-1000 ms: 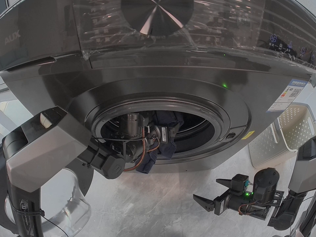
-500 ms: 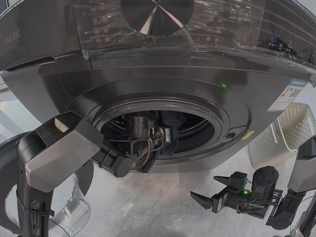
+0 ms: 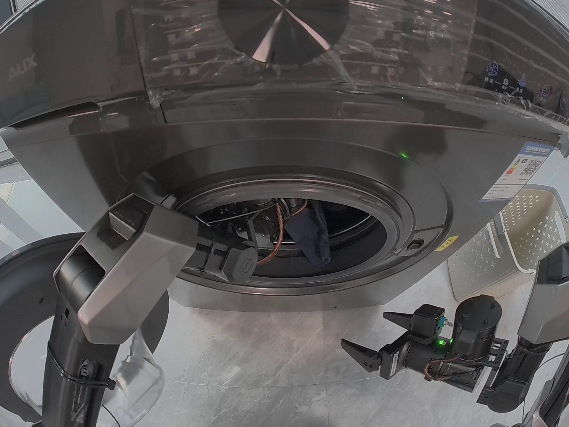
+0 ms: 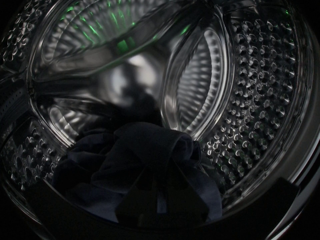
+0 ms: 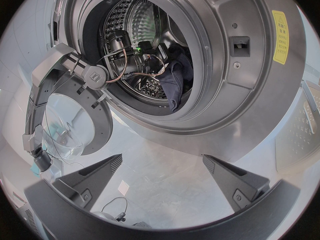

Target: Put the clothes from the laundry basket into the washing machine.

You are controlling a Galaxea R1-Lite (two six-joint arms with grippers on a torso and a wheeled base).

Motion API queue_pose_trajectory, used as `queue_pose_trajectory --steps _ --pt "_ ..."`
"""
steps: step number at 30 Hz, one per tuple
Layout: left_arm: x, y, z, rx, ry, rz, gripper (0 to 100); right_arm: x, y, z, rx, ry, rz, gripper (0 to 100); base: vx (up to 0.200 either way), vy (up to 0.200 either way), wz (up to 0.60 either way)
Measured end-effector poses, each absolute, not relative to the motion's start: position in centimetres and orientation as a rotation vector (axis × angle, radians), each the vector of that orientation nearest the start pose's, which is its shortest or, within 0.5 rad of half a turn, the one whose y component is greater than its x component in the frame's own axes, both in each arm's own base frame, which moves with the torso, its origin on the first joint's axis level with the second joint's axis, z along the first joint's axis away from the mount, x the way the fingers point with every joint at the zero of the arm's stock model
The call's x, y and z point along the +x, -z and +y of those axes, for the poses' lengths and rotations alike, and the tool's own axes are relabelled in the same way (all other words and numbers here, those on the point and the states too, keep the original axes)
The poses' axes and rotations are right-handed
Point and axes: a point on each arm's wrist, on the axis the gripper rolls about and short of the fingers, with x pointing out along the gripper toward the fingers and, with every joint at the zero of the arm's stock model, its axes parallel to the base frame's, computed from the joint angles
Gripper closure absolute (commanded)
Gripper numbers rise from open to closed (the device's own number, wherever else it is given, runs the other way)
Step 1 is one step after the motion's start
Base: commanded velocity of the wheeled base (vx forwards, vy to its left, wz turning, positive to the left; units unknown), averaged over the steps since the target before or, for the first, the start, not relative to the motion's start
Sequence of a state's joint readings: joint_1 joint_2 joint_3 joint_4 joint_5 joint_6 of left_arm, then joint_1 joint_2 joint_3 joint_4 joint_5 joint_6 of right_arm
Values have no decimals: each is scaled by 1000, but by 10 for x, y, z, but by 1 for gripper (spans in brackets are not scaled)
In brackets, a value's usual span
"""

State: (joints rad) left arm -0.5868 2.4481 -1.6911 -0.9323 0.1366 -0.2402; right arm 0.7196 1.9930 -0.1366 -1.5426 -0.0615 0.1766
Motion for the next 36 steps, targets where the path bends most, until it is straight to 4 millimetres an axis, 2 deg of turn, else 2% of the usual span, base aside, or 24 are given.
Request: queue_pose_trajectory --steps 10,11,20,27,31,32,36 --pt "445 -155 -278 -331 431 -216 100 185 -54 160 50 -621 347 0 0 0 0" --pt "445 -155 -278 -332 430 -220 0 185 -54 160 49 -621 347 0 0 0 0" --pt "444 -136 -279 -308 427 -161 0 186 -54 159 50 -619 347 0 0 0 0" --pt "426 -97 -276 -236 452 2 0 186 -54 159 50 -618 347 0 0 0 0" --pt "416 -86 -274 -202 481 80 0 185 -54 160 50 -621 347 0 0 0 0" --pt "414 -84 -274 -195 482 96 100 185 -54 160 49 -622 347 0 0 0 0" --pt "410 -77 -273 -157 492 153 100 185 -54 161 49 -626 347 0 0 0 0"
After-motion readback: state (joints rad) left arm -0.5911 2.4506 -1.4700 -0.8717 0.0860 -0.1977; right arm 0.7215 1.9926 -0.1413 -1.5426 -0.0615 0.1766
